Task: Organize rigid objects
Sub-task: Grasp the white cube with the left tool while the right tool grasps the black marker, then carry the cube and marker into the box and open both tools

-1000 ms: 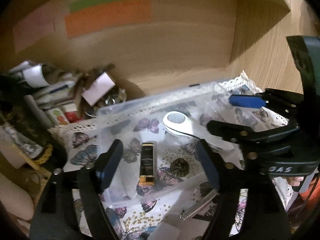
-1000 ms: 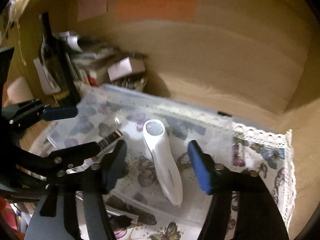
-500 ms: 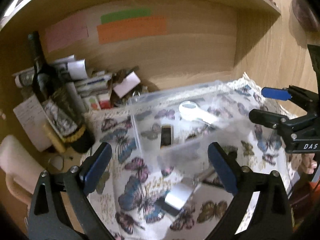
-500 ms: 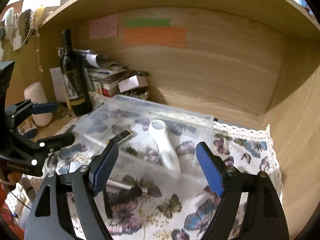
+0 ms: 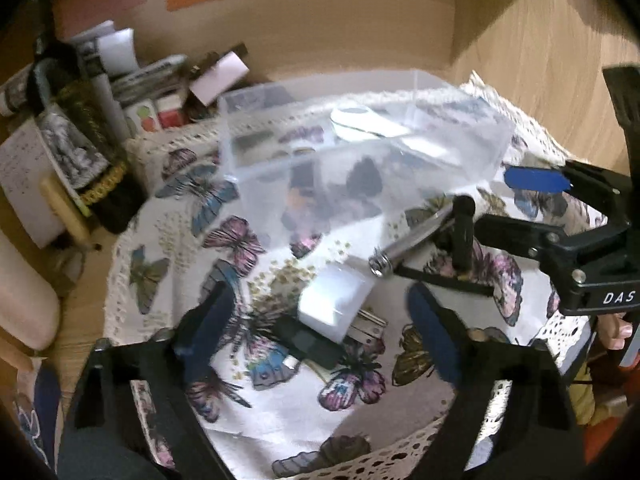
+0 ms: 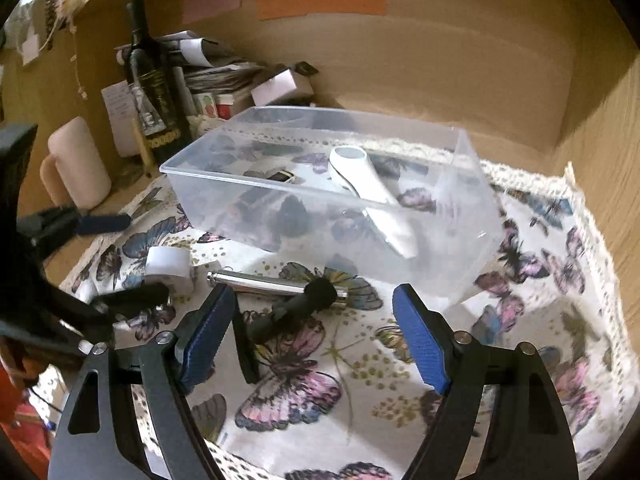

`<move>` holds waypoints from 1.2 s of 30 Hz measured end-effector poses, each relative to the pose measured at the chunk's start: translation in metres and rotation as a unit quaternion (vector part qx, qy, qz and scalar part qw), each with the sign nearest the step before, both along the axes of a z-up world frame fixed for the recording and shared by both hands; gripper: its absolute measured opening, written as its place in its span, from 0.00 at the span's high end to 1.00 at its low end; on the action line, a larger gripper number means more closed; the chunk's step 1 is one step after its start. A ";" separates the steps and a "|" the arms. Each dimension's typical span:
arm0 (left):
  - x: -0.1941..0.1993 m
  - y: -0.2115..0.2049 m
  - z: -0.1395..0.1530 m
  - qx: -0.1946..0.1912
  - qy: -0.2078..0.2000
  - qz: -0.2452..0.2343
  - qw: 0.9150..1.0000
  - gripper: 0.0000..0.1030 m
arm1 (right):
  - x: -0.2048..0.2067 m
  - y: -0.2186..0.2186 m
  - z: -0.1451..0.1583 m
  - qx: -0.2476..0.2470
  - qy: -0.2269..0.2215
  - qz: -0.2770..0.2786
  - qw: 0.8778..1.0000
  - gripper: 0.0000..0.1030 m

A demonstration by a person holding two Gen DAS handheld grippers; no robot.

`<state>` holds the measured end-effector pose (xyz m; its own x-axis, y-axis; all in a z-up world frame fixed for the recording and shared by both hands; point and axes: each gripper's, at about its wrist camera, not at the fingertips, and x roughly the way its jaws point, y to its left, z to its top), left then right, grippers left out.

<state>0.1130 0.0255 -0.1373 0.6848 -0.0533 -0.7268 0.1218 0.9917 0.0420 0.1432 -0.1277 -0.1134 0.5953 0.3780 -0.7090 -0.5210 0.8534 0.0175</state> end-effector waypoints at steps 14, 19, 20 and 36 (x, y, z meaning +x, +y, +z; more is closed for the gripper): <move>0.012 0.003 -0.014 -0.049 0.022 -0.016 0.998 0.58 | 0.018 0.011 -0.031 -0.002 0.076 0.006 0.997 0.66; 0.007 0.001 -0.011 -0.037 0.000 -0.011 0.999 0.68 | 0.018 0.007 -0.030 0.008 0.074 0.004 0.997 0.78; 0.006 0.001 -0.010 -0.035 -0.005 -0.009 0.999 0.69 | 0.017 0.007 -0.029 0.007 0.069 0.003 0.998 0.78; -0.006 0.013 0.046 -0.042 -0.077 0.015 0.996 0.73 | 0.003 -0.023 0.036 0.029 -0.043 -0.016 0.999 0.78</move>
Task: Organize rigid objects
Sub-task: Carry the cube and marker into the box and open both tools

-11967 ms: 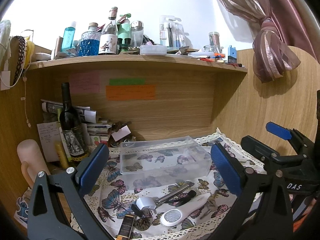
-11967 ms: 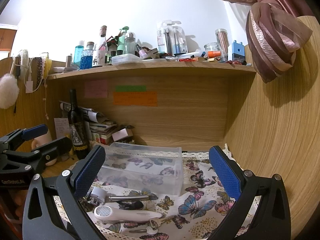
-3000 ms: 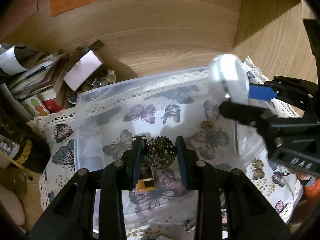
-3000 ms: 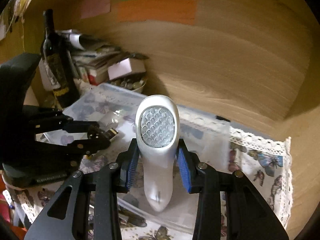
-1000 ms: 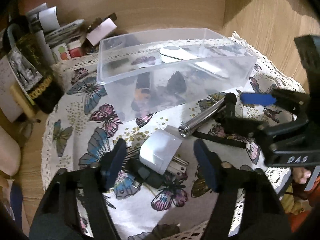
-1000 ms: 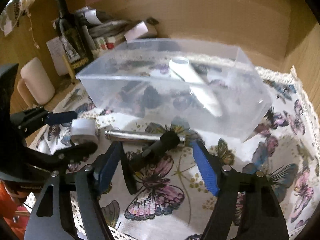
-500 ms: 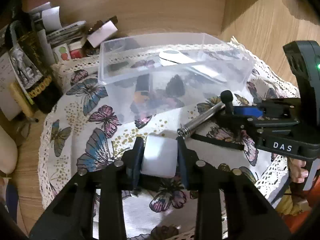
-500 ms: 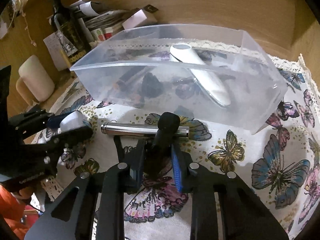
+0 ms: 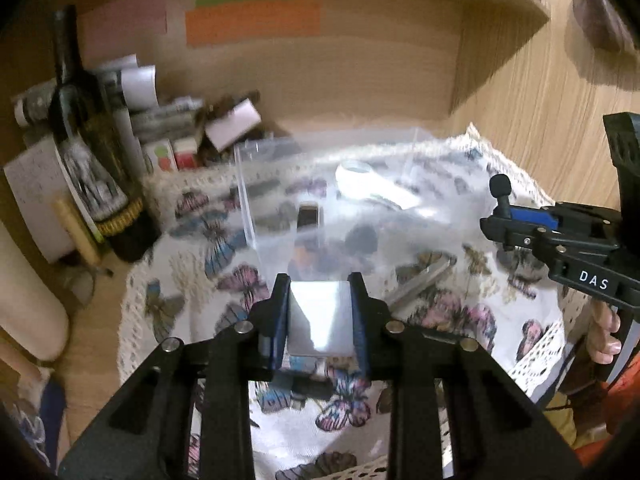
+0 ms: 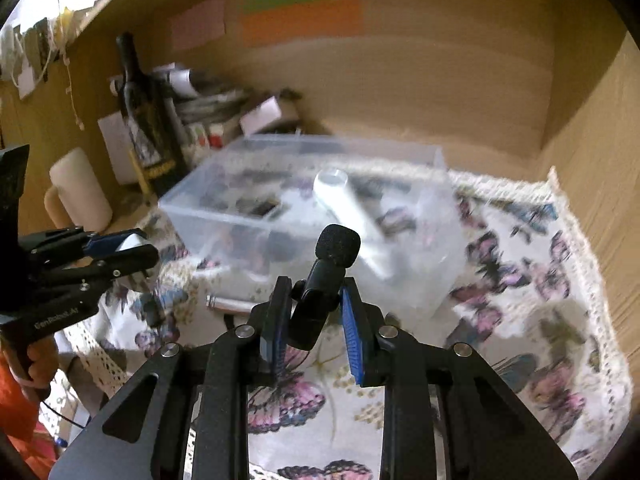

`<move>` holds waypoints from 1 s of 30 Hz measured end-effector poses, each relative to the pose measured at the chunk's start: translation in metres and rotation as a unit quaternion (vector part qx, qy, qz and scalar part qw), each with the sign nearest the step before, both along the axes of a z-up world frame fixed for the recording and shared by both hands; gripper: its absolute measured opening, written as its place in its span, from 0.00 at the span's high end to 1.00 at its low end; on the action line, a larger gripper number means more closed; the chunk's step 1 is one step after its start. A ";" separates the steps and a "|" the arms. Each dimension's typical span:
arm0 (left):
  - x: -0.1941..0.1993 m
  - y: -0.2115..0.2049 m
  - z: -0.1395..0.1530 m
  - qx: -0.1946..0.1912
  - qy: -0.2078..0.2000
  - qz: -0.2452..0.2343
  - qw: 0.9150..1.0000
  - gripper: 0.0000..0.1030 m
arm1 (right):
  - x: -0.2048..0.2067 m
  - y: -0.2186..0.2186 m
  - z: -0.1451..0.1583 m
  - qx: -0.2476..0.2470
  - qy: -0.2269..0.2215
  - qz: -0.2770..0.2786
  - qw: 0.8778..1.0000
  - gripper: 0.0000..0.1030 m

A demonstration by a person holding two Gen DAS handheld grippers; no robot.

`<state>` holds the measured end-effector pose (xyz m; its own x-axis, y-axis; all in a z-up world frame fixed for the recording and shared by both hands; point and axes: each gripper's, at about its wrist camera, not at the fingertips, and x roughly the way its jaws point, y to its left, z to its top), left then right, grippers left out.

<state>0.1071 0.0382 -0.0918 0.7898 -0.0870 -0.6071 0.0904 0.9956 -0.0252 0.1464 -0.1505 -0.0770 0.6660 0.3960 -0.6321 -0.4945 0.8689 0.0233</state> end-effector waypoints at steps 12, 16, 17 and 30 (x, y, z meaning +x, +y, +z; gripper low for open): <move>0.032 -0.006 0.055 -0.004 -0.062 0.024 0.998 0.73 | 0.034 -0.013 0.043 0.014 -0.060 -0.012 0.998 0.78; 0.054 -0.008 0.058 -0.004 -0.057 0.025 0.998 0.73 | 0.050 -0.010 0.042 0.006 -0.059 -0.009 0.998 0.78; 0.060 -0.009 0.056 -0.007 -0.050 0.024 0.998 0.73 | 0.054 -0.009 0.040 0.001 -0.055 -0.008 0.998 0.78; 0.128 -0.007 -0.002 -0.019 0.055 0.015 0.998 0.73 | 0.090 0.025 -0.016 -0.045 0.044 0.044 0.997 0.78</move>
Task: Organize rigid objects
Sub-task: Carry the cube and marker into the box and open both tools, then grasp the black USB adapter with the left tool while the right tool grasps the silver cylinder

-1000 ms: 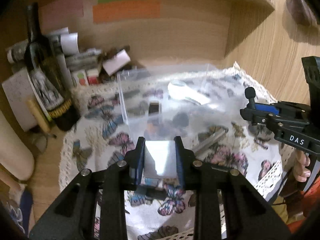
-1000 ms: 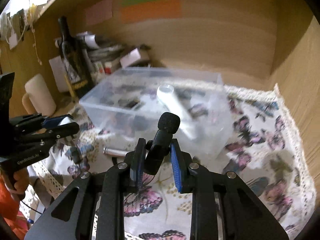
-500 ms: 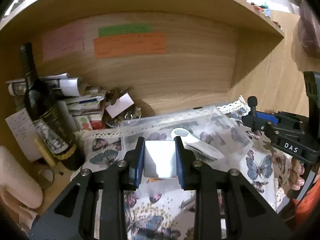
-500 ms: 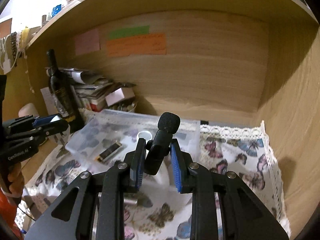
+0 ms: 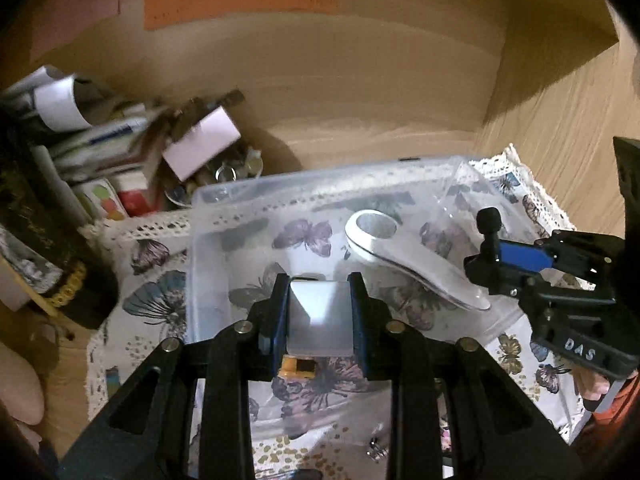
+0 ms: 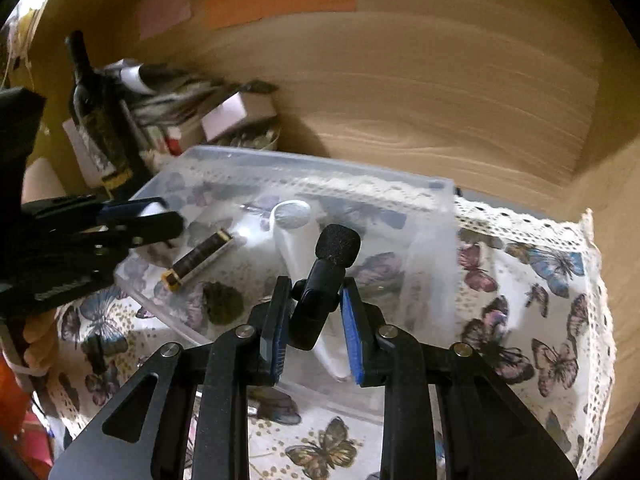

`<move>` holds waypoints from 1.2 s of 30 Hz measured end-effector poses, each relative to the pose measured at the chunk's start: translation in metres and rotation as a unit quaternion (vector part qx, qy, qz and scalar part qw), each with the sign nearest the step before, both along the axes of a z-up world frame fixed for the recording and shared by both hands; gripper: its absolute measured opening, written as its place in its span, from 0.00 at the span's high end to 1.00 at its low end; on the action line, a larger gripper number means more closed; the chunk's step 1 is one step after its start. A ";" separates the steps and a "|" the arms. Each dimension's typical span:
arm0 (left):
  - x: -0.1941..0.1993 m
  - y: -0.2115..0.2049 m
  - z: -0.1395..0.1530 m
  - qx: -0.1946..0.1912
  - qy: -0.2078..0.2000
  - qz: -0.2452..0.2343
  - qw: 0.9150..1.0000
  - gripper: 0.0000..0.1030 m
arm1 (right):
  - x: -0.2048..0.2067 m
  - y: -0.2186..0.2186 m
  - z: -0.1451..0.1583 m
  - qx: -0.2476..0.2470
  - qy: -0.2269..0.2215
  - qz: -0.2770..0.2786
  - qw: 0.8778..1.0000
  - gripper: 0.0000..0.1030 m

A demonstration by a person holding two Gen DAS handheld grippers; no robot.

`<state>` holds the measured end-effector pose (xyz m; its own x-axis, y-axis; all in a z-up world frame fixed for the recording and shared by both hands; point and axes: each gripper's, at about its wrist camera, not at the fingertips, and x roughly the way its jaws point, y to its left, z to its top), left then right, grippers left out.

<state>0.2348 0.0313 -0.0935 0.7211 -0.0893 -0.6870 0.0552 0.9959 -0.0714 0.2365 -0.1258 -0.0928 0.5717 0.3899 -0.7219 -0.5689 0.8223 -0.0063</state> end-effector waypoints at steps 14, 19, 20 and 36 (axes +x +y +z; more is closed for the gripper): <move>-0.012 0.001 -0.002 -0.005 0.001 -0.009 1.000 0.72 | -0.003 0.015 0.002 -0.007 -0.014 0.011 1.000 0.44; -0.034 0.006 0.012 -0.002 -0.024 0.000 1.000 0.60 | -0.019 0.013 0.013 -0.009 -0.033 0.023 0.999 0.43; -0.039 0.007 0.015 0.001 -0.031 0.002 1.000 0.58 | -0.023 0.012 0.016 -0.008 -0.037 0.026 0.999 0.41; -0.118 0.029 -0.005 0.039 -0.016 0.048 0.998 0.17 | -0.080 0.010 -0.004 -0.006 -0.024 0.069 0.997 0.36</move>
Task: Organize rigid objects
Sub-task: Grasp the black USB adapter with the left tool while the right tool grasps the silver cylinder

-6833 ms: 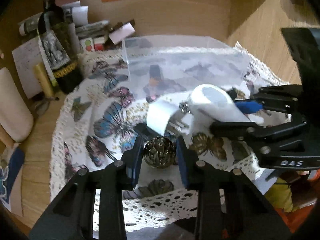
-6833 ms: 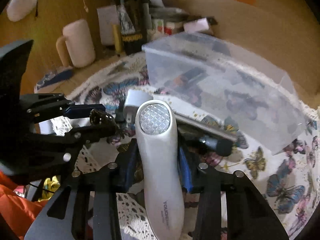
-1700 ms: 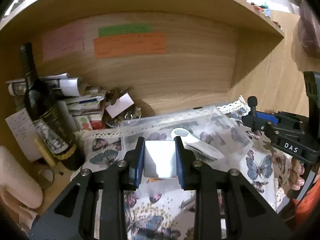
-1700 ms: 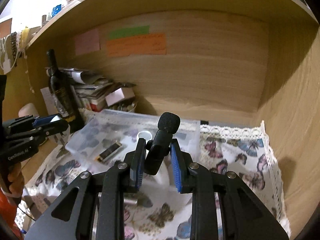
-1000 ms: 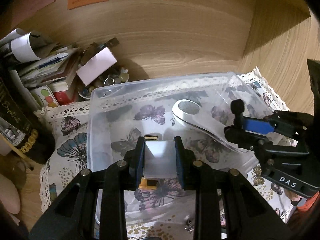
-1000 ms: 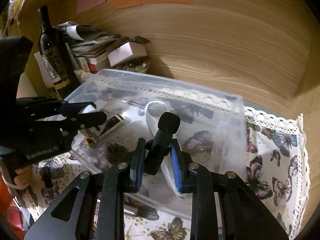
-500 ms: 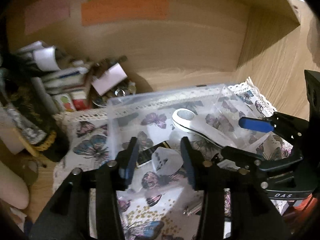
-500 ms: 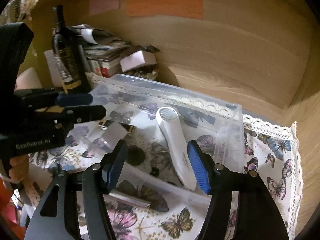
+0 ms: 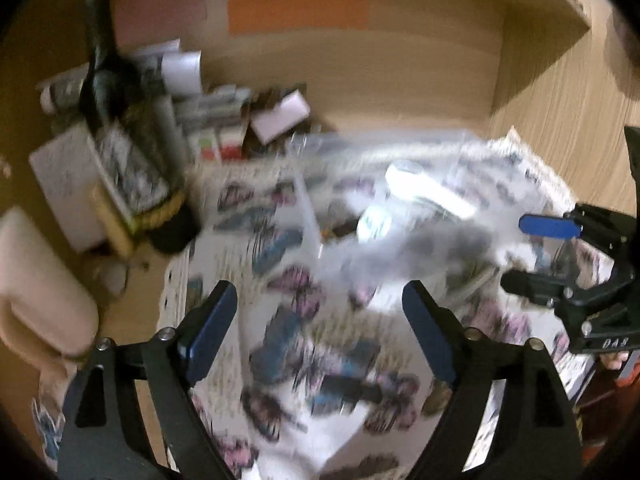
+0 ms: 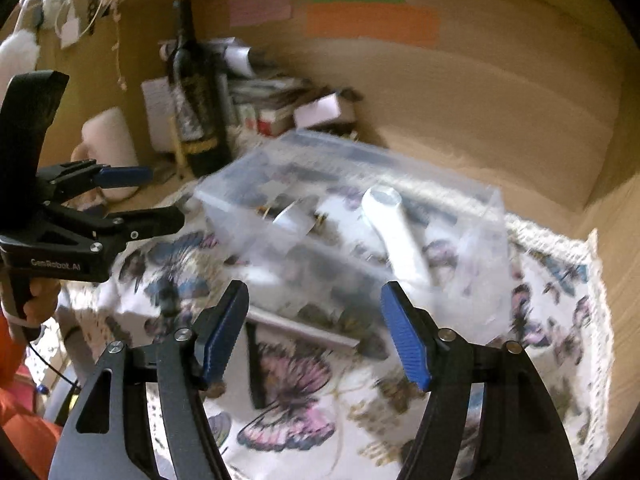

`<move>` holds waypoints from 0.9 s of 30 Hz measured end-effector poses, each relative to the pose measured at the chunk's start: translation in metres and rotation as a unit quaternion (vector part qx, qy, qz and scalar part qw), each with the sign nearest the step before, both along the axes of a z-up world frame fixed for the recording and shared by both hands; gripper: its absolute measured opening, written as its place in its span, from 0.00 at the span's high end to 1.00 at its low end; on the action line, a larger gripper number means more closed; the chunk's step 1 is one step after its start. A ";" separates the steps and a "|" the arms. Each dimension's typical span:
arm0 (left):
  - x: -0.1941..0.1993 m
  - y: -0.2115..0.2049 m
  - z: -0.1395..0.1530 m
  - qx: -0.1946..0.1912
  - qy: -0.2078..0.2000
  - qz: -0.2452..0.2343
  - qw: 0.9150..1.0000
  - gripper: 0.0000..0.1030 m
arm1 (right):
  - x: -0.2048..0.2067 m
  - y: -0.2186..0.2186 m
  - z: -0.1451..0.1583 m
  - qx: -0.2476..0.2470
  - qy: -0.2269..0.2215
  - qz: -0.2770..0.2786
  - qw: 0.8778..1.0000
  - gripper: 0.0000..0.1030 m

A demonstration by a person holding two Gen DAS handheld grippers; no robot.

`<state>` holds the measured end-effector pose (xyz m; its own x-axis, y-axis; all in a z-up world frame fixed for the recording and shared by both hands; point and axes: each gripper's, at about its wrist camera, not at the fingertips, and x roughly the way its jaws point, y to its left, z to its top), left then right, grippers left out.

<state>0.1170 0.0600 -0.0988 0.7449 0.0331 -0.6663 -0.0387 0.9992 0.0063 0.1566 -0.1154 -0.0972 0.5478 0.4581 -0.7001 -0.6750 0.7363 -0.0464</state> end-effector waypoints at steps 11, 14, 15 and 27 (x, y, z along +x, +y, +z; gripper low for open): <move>-0.023 -0.006 -0.047 -0.008 0.069 -0.003 0.998 0.17 | 0.019 0.033 -0.038 -0.062 0.052 0.032 0.996 0.41; -0.022 -0.010 -0.053 -0.008 0.079 -0.012 0.997 0.17 | 0.021 0.038 -0.045 -0.075 0.055 0.036 0.995 0.55; -0.021 -0.011 -0.055 -0.006 0.081 -0.014 0.997 0.17 | 0.021 0.040 -0.047 -0.080 0.056 0.035 0.995 0.59; -0.018 -0.004 -0.056 -0.033 0.069 -0.015 0.997 0.57 | -0.004 0.034 -0.054 -0.058 0.057 0.034 0.996 0.86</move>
